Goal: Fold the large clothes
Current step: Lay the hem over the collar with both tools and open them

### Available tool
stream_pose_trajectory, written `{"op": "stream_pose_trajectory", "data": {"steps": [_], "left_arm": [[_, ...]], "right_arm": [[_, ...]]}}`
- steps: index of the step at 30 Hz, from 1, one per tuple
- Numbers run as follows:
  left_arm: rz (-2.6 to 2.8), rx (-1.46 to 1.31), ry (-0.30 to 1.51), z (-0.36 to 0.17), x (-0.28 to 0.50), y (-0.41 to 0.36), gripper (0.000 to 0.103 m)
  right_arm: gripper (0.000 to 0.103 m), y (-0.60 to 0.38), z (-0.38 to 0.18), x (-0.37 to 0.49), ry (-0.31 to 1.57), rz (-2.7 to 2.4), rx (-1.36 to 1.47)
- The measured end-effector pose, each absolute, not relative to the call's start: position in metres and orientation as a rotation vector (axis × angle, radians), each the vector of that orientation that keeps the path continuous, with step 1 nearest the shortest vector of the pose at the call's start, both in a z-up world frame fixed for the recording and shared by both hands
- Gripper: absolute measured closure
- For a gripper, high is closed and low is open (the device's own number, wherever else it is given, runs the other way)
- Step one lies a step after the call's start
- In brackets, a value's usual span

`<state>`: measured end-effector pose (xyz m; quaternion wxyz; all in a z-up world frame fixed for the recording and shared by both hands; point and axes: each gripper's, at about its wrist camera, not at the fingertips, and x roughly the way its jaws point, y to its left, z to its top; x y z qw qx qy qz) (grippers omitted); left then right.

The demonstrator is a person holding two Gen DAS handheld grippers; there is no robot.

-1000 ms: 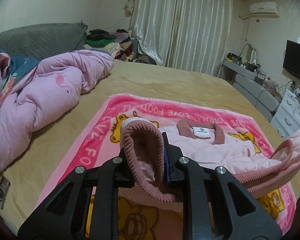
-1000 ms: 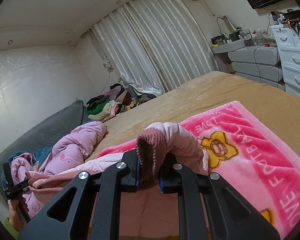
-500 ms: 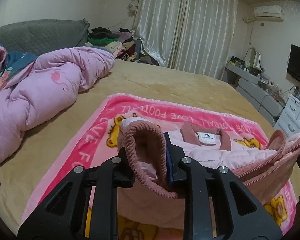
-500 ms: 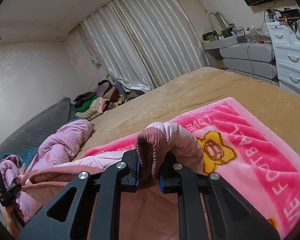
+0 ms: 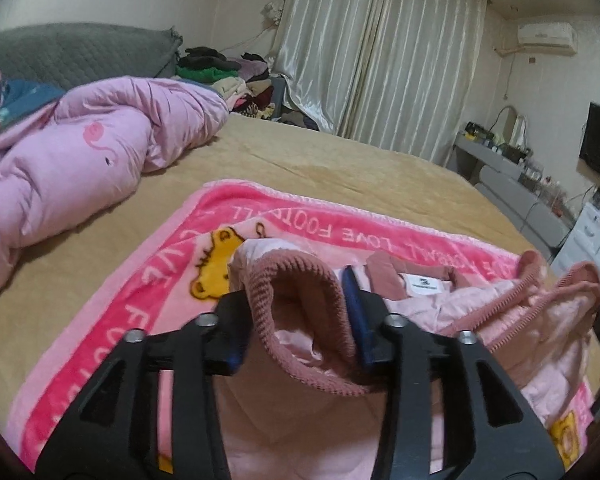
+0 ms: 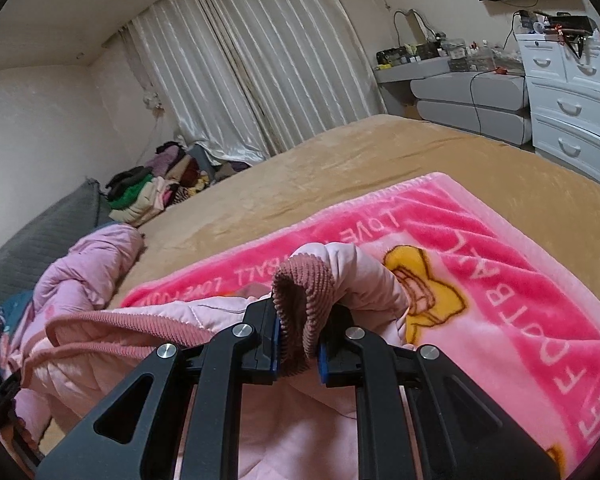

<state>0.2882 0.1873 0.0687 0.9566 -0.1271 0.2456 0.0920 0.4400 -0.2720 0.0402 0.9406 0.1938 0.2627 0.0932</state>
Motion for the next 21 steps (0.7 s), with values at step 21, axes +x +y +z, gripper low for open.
{"op": "stream_pose_trajectory", "data": {"steps": [21], "left_arm": [[0.148, -0.25, 0.652, -0.003, 0.274, 0.225, 0.014]], "right_arm": [[0.089, -0.253, -0.01, 0.496, 0.669, 0.085, 0.354]]}}
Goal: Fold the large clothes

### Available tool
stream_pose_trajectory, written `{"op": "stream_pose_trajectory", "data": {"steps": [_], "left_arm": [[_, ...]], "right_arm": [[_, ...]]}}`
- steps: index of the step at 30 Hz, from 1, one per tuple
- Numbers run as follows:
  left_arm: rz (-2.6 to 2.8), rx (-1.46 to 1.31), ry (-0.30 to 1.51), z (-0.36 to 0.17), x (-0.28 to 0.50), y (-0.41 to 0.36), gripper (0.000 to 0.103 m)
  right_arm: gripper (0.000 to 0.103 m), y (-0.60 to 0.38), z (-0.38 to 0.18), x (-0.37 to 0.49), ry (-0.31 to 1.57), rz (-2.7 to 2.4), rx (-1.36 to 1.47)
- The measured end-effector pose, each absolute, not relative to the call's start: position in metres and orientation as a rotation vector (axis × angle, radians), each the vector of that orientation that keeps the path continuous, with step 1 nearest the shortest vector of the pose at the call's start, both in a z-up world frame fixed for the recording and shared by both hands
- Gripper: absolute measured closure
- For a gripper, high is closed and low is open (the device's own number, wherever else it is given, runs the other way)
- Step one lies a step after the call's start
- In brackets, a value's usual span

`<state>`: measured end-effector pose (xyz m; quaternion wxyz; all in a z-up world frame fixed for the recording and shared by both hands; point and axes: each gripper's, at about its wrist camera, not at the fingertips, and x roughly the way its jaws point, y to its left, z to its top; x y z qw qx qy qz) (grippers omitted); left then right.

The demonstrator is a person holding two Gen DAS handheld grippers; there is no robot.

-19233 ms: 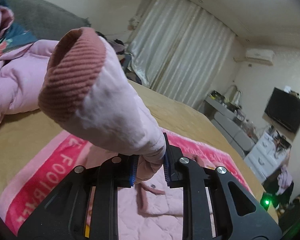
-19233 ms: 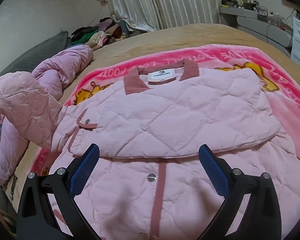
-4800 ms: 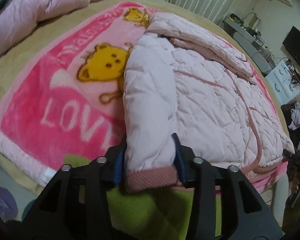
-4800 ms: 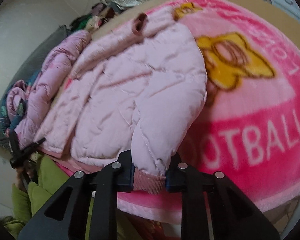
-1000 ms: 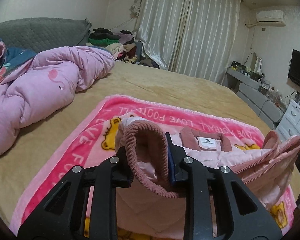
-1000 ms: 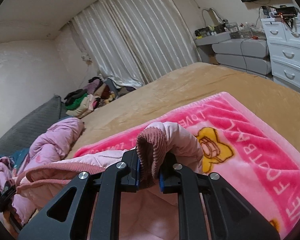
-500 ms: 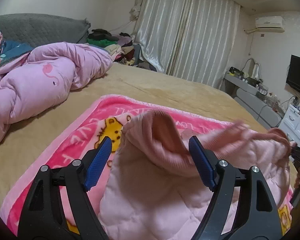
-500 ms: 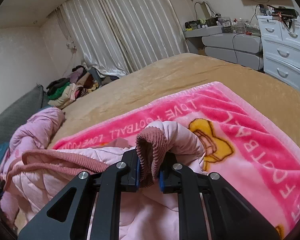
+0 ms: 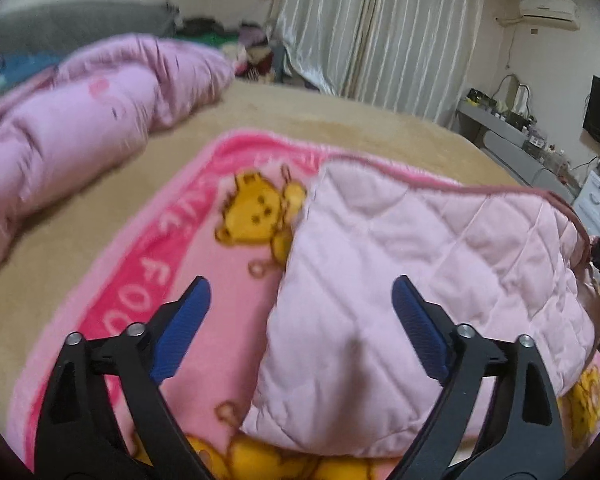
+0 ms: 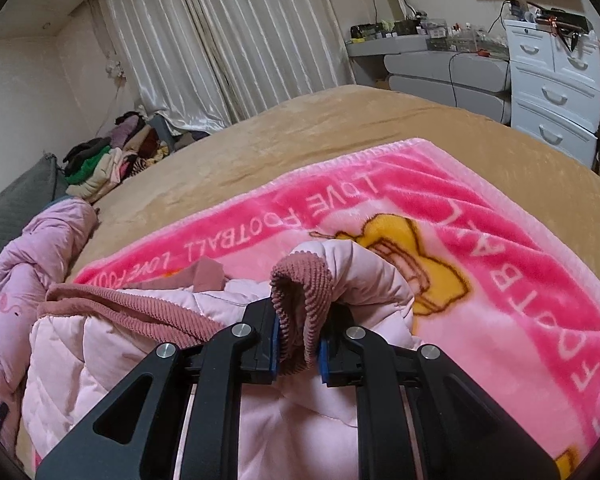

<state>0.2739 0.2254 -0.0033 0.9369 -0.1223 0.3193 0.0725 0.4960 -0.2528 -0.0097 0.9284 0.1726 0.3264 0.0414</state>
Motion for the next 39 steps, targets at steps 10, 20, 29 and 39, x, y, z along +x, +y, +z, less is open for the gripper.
{"op": "stream_pose_trajectory", "data": {"steps": [10, 20, 29, 39], "left_arm": [[-0.007, -0.474, 0.802, -0.05, 0.281, 0.242, 0.013], [0.009, -0.39, 0.807, -0.04, 0.282, 0.227, 0.013], [0.022, -0.307, 0.799, -0.027, 0.277, 0.216, 0.013], [0.022, -0.295, 0.799, -0.033, 0.255, 0.218, 0.009]], "right_arm": [[0.075, -0.265, -0.002, 0.489, 0.699, 0.18, 0.403], [0.023, -0.265, 0.008, 0.47, 0.7, 0.255, 0.393], [0.005, -0.261, 0.007, 0.419, 0.664, 0.197, 0.181], [0.005, -0.291, -0.043, 0.364, 0.73, 0.178, 0.173]]}}
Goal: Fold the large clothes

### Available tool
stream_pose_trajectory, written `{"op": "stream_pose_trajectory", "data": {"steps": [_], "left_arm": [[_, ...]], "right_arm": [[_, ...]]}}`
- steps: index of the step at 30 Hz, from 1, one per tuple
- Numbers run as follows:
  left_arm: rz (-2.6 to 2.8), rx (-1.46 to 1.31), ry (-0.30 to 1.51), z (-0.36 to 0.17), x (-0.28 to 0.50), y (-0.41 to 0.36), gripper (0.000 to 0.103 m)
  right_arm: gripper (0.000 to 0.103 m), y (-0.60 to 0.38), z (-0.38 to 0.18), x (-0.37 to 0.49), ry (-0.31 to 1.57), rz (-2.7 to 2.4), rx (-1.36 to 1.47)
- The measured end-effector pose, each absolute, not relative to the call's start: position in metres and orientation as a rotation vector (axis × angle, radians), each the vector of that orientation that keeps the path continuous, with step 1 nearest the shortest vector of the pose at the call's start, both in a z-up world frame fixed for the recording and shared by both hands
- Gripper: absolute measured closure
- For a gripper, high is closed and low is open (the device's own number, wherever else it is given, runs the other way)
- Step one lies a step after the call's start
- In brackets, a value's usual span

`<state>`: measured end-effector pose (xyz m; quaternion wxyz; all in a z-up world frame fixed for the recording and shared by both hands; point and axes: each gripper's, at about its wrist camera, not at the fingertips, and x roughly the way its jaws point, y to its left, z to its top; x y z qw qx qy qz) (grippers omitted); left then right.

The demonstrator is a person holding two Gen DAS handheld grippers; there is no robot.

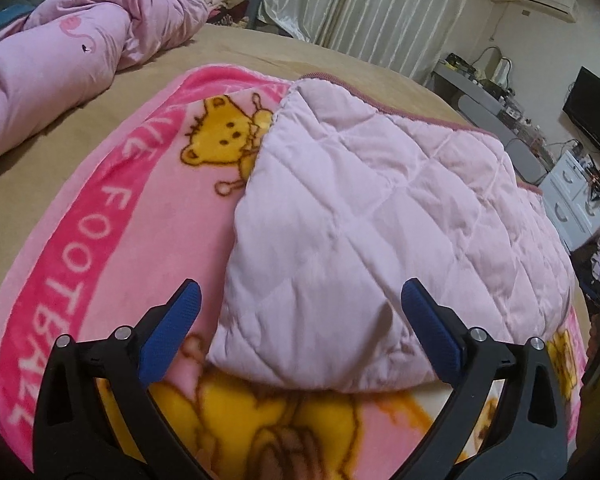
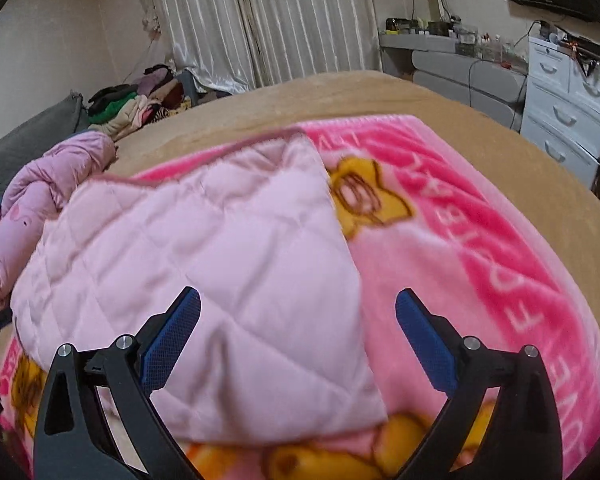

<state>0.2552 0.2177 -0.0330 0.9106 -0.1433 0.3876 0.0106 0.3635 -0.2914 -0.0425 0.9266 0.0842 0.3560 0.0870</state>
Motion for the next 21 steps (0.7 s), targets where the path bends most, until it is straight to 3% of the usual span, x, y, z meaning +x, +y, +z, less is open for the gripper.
{"op": "stream_pose_trajectory", "data": {"steps": [9, 11, 13, 15, 17, 21], "left_arm": [[0.05, -0.308, 0.847, -0.058, 0.251, 0.218, 0.009], [0.049, -0.299, 0.837, -0.062, 0.252, 0.217, 0.015], [0.037, -0.307, 0.832, -0.065, 0.254, 0.215, 0.021], [0.038, -0.289, 0.811, -0.065, 0.253, 0.211, 0.034], [0.042, -0.263, 0.787, -0.062, 0.254, 0.207, 0.057], [0.067, -0.234, 0.755, -0.052, 0.256, 0.202, 0.071]], "right_arm": [[0.008, -0.306, -0.057, 0.365, 0.728, 0.231, 0.236], [0.022, -0.308, -0.061, 0.372, 0.736, 0.245, 0.259], [0.03, -0.309, -0.064, 0.377, 0.739, 0.259, 0.276], [0.053, -0.306, -0.067, 0.382, 0.743, 0.286, 0.294], [0.073, -0.3, -0.066, 0.38, 0.72, 0.266, 0.268], [0.084, -0.292, -0.054, 0.378, 0.68, 0.221, 0.261]]}}
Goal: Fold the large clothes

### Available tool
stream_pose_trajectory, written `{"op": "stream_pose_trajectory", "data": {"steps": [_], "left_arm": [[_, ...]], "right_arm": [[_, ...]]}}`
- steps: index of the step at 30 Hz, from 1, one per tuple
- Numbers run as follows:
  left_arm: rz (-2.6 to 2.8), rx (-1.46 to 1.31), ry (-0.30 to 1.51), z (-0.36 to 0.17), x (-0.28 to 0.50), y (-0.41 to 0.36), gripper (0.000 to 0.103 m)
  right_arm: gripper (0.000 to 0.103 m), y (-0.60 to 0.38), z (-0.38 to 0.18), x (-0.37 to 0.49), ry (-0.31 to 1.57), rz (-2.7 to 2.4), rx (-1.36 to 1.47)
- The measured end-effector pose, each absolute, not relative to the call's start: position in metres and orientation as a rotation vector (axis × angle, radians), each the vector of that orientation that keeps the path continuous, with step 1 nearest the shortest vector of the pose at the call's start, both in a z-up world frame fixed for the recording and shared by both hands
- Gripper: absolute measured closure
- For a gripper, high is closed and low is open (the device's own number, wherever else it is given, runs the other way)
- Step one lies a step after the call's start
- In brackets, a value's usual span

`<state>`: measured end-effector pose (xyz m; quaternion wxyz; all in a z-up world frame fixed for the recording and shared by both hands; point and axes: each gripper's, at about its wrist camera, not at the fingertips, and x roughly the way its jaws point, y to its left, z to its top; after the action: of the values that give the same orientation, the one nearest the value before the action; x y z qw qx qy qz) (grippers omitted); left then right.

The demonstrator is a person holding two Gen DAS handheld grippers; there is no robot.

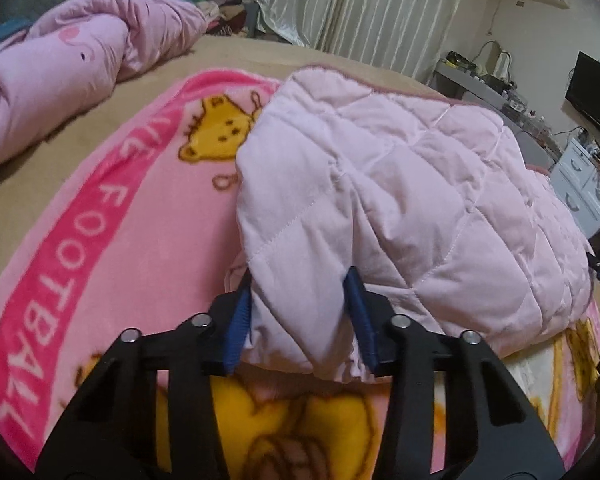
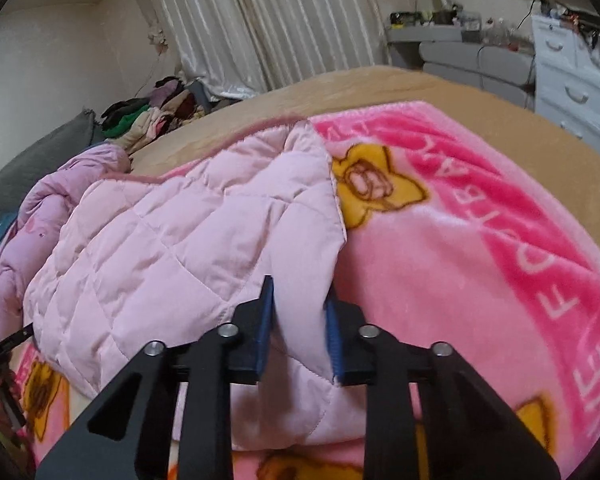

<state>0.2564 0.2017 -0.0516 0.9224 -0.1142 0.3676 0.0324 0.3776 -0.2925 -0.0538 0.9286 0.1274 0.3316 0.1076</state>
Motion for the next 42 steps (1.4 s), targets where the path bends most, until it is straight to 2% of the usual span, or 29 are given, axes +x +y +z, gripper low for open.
{"op": "stream_pose_trajectory", "data": {"steps": [4, 10, 22, 30, 39, 42], "left_arm": [[0.097, -0.242, 0.714, -0.035, 0.263, 0.202, 0.079], [0.098, -0.254, 0.674, -0.016, 0.285, 0.206, 0.082], [0.136, -0.255, 0.797, -0.044, 0.331, 0.215, 0.079], [0.162, -0.193, 0.797, -0.053, 0.327, 0.205, 0.077], [0.185, -0.121, 0.794, -0.049, 0.319, 0.197, 0.073], [0.2, -0.105, 0.793, -0.046, 0.316, 0.195, 0.069]], "right_arm": [[0.088, -0.283, -0.031, 0.385, 0.625, 0.169, 0.259], [0.089, -0.275, -0.016, 0.42, 0.613, 0.096, 0.258], [0.088, -0.261, -0.078, 0.469, 0.798, -0.02, 0.221], [0.086, -0.262, -0.098, 0.462, 0.81, -0.018, 0.21], [0.081, -0.267, -0.094, 0.453, 0.832, -0.019, 0.214], [0.069, -0.269, -0.09, 0.445, 0.828, -0.03, 0.212]]}}
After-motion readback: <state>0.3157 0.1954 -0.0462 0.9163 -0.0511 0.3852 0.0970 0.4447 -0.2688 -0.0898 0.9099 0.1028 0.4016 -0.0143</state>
